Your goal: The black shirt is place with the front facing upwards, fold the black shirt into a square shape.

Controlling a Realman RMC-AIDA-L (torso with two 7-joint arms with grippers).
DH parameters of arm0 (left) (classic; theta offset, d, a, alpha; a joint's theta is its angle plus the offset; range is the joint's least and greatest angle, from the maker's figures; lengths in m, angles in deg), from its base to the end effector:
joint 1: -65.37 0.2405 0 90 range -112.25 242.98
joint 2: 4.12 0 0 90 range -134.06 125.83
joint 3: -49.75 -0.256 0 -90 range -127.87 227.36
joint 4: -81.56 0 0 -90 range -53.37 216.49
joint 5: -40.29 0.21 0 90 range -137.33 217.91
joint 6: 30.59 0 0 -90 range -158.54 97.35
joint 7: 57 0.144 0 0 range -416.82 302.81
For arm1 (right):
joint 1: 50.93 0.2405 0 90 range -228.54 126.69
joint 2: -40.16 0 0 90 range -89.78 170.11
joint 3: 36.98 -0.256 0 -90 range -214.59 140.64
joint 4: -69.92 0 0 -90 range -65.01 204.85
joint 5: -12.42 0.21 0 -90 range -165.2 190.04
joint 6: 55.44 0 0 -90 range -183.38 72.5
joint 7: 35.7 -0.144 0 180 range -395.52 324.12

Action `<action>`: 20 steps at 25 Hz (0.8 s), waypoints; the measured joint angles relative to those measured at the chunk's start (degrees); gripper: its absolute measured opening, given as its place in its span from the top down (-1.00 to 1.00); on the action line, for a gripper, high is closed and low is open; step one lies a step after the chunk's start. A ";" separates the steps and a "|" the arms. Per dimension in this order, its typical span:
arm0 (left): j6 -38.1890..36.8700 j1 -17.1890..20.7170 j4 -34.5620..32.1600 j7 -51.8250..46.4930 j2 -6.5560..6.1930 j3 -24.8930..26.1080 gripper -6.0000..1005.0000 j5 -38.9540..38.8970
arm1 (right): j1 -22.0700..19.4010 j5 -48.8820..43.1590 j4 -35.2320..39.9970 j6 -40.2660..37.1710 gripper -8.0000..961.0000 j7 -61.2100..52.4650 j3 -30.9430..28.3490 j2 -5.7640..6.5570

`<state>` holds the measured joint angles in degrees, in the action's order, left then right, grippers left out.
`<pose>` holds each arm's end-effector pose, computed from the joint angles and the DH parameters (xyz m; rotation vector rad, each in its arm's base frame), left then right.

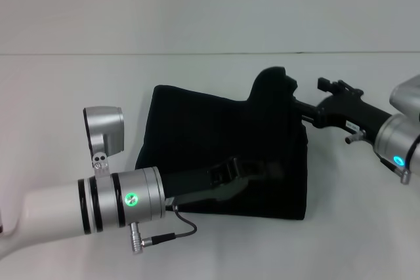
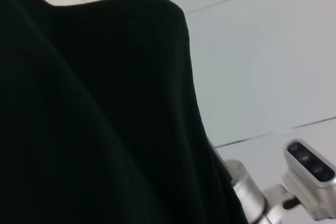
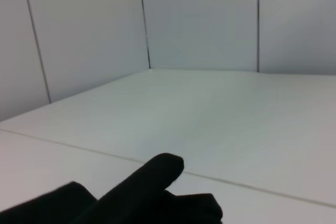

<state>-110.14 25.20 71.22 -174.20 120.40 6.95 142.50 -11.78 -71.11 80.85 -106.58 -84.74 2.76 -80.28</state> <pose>-0.2030 0.3158 -0.1089 2.1033 1.8342 0.9832 0.2776 0.3937 -0.0528 -2.1676 0.6893 0.5963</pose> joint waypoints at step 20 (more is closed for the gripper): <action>5.45 0.16 3.66 1.15 0.21 0.29 0.90 -1.94 | -7.35 0.14 -0.68 -3.03 -0.92 -0.65 -21.66 0.18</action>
<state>-104.69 25.37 74.89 -173.05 120.60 7.24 140.56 -19.13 -70.97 80.16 -109.61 -85.39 -18.91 -80.10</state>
